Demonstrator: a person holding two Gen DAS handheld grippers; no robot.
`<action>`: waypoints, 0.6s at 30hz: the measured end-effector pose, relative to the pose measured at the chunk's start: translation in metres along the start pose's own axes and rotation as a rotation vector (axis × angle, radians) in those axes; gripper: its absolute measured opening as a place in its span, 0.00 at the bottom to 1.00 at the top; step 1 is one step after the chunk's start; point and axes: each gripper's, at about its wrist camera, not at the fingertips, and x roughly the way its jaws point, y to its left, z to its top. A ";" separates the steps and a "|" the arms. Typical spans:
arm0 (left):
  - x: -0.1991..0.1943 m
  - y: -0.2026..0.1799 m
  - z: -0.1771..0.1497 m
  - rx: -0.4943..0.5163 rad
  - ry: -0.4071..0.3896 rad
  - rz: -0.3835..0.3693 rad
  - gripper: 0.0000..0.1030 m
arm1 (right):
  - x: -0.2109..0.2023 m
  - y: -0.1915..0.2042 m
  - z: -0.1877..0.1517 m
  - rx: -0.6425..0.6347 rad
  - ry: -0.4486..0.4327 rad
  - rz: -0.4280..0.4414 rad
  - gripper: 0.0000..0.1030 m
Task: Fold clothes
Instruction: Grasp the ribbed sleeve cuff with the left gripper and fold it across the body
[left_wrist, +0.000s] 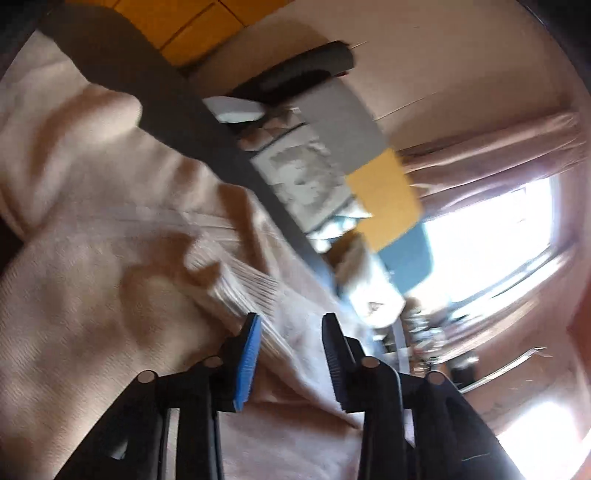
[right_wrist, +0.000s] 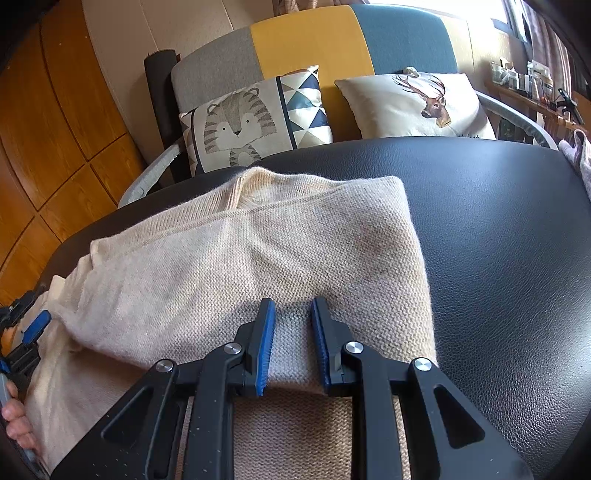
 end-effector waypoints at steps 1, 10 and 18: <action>0.007 -0.002 0.005 0.010 0.025 0.038 0.34 | 0.000 0.000 0.000 -0.001 0.000 -0.001 0.21; 0.023 -0.007 -0.014 0.247 0.049 0.334 0.02 | -0.001 0.000 0.000 0.000 0.001 0.000 0.21; -0.006 0.003 -0.009 0.122 -0.019 0.232 0.22 | -0.002 -0.002 0.001 0.008 0.002 0.009 0.21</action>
